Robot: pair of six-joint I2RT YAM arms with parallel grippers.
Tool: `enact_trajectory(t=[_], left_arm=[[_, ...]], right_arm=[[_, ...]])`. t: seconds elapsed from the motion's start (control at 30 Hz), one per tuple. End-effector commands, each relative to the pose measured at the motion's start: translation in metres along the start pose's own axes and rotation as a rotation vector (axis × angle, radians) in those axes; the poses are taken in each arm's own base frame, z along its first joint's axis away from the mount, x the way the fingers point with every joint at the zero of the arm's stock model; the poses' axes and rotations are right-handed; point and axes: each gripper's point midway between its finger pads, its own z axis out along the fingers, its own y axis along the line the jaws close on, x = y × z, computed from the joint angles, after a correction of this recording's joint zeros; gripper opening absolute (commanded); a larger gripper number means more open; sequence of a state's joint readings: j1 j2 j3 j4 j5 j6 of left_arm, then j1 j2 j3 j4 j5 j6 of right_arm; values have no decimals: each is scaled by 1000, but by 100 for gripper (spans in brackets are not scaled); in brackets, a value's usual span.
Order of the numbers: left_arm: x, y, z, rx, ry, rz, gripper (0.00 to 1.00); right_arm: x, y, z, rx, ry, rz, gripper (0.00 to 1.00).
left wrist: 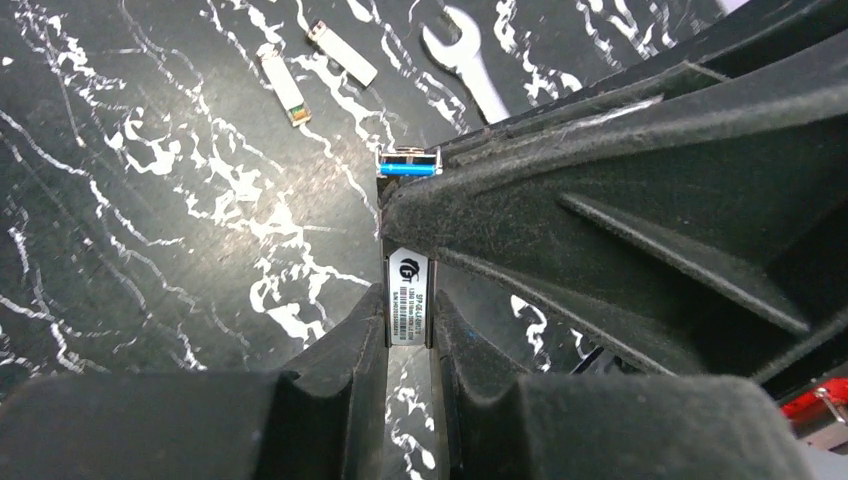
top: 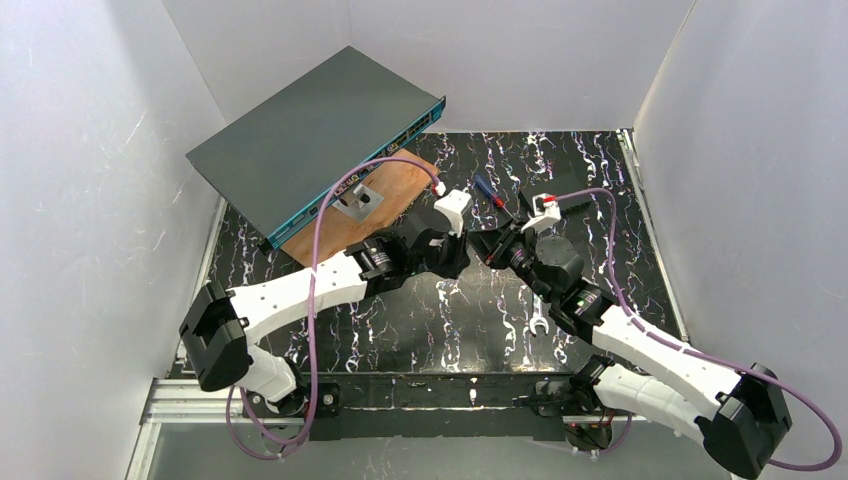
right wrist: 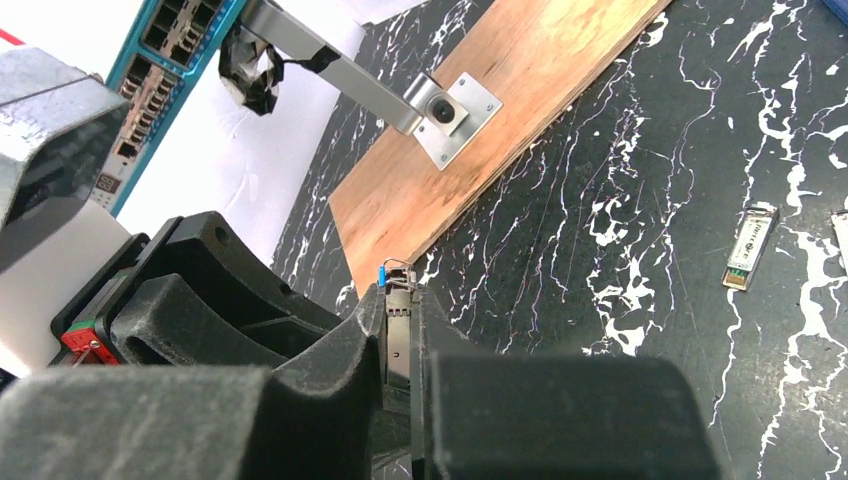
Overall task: Insert the plug into the switch port
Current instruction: Pick up the connector from the center of the board.
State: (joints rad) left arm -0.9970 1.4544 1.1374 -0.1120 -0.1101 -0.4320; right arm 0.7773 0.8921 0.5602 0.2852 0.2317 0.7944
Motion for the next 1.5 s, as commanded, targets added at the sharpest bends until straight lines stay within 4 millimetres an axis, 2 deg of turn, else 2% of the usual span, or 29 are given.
enact_trajectory(t=[0.0,0.27,0.4,0.53,0.67,0.77,1.0,1.2,1.47], left_arm=[[17,19,-17,-78,143,108,0],[41,31,-34,-116,308,163,0],[45,34,-41,-107,340,172,0],[50,45,-47,-134,375,178,0],[46,52,-58,-118,349,173,0],[41,54,-68,-75,328,175,0],[42,36,-92,101,336,242,0],[41,20,-113,248,306,362,0],[40,-4,-130,435,271,483,0]], right_arm=[[-6,8,2,-21,10,-105,18],[-7,16,4,-65,24,-190,35],[-13,17,1,-69,4,-230,38],[-16,20,-3,-87,7,-286,40],[-7,21,-5,-119,76,-419,46],[10,28,-10,-214,175,-541,52],[27,47,-38,-438,260,-730,72],[38,66,-63,-628,316,-824,77],[42,88,-78,-777,363,-841,78]])
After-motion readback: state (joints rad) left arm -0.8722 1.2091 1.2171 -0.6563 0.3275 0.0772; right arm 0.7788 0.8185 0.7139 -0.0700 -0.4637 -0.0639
